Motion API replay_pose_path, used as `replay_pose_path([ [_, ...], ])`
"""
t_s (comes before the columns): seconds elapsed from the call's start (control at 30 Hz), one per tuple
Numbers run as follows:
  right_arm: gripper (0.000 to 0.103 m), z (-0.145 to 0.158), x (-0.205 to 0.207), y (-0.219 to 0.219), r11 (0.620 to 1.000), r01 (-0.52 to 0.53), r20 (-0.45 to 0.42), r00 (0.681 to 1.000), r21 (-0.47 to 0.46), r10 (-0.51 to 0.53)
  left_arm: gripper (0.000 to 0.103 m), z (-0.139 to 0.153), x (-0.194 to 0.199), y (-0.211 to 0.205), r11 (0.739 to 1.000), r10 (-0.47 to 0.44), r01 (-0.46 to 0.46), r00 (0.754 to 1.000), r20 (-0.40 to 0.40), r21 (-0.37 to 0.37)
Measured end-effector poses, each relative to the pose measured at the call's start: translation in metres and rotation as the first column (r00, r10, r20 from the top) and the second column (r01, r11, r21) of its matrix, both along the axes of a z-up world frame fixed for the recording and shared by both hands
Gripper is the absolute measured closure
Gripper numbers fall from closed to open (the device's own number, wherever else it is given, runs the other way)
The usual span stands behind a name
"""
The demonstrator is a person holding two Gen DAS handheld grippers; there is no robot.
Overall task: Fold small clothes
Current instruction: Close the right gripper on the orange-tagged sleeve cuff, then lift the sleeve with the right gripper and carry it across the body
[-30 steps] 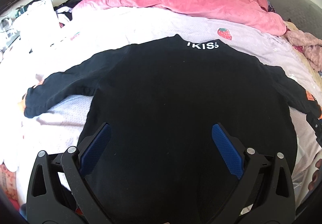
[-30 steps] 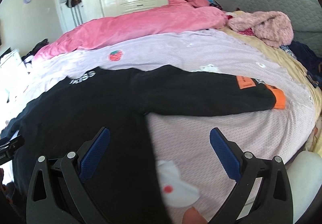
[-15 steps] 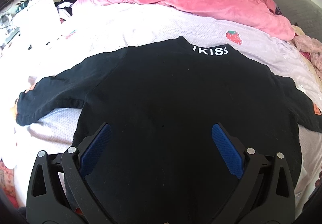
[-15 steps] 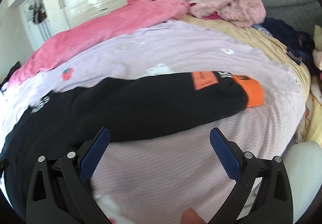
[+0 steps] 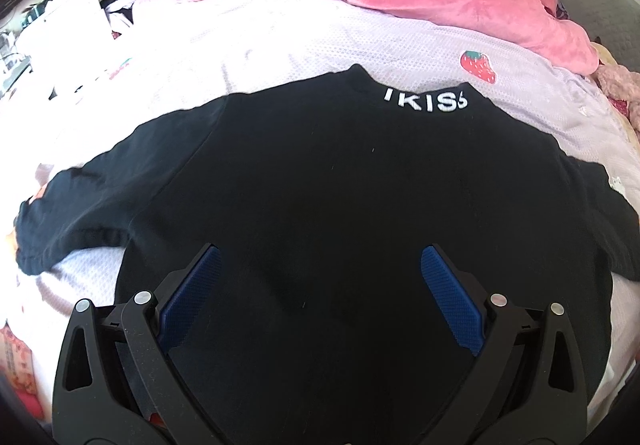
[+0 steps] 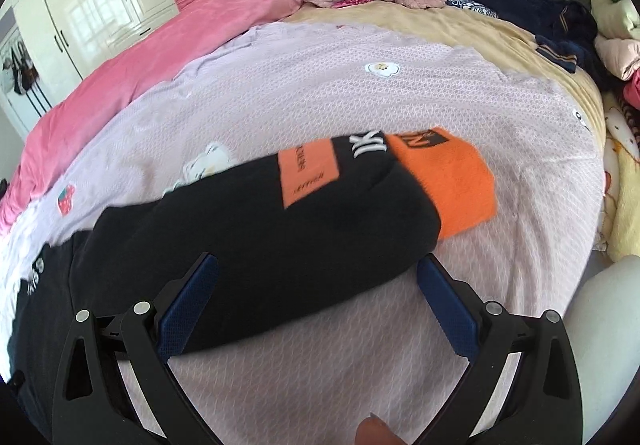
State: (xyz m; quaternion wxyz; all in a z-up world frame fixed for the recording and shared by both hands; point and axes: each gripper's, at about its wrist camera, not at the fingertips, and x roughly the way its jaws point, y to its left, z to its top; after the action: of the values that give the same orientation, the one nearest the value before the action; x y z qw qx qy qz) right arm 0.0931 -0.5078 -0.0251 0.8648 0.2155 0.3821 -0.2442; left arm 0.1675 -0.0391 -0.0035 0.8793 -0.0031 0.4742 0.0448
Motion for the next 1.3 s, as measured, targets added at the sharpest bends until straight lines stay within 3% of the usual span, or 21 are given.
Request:
replay_pose_path([
  [0.37, 0.006, -0.002, 0.013, -0.042, 0.996, 0.053, 0.094, 0.994, 0.075, -0.06, 0.009, -0.001, 0.03, -0.013, 1.0, -0.021, 0.021, 0.999, 0.026, 0.0],
  [0.53, 0.037, 0.002, 0.013, -0.047, 0.996, 0.038, 0.145, 0.988, 0.081, -0.05, 0.009, -0.006, 0.05, -0.006, 1.0, 0.003, -0.003, 1.0, 0.026, -0.014],
  [0.6, 0.066, 0.003, 0.012, -0.048, 0.995, 0.038, 0.163, 0.985, 0.088, -0.052, 0.009, -0.009, 0.056, -0.004, 1.0, 0.012, -0.011, 1.0, 0.025, -0.022],
  [0.63, 0.075, 0.004, 0.011, -0.048, 0.996, 0.032, 0.18, 0.983, 0.089, -0.047, 0.009, -0.011, 0.057, -0.003, 1.0, 0.012, -0.012, 1.0, 0.027, -0.025],
  [0.7, 0.082, 0.01, 0.009, -0.043, 0.997, -0.003, 0.216, 0.976, 0.079, -0.014, 0.009, -0.014, 0.057, -0.001, 0.999, 0.009, -0.009, 1.0, 0.025, -0.031],
  [0.97, 0.086, 0.044, 0.02, 0.011, 0.983, -0.181, 0.31, 0.936, 0.022, 0.166, 0.009, -0.024, 0.046, 0.013, 0.998, 0.022, -0.02, 0.999, 0.025, -0.066],
  [1.3, 0.086, 0.071, 0.053, 0.132, 0.888, -0.459, 0.351, 0.832, 0.003, 0.429, 0.009, -0.012, 0.027, 0.04, 0.993, 0.058, -0.05, 0.996, 0.073, -0.108],
])
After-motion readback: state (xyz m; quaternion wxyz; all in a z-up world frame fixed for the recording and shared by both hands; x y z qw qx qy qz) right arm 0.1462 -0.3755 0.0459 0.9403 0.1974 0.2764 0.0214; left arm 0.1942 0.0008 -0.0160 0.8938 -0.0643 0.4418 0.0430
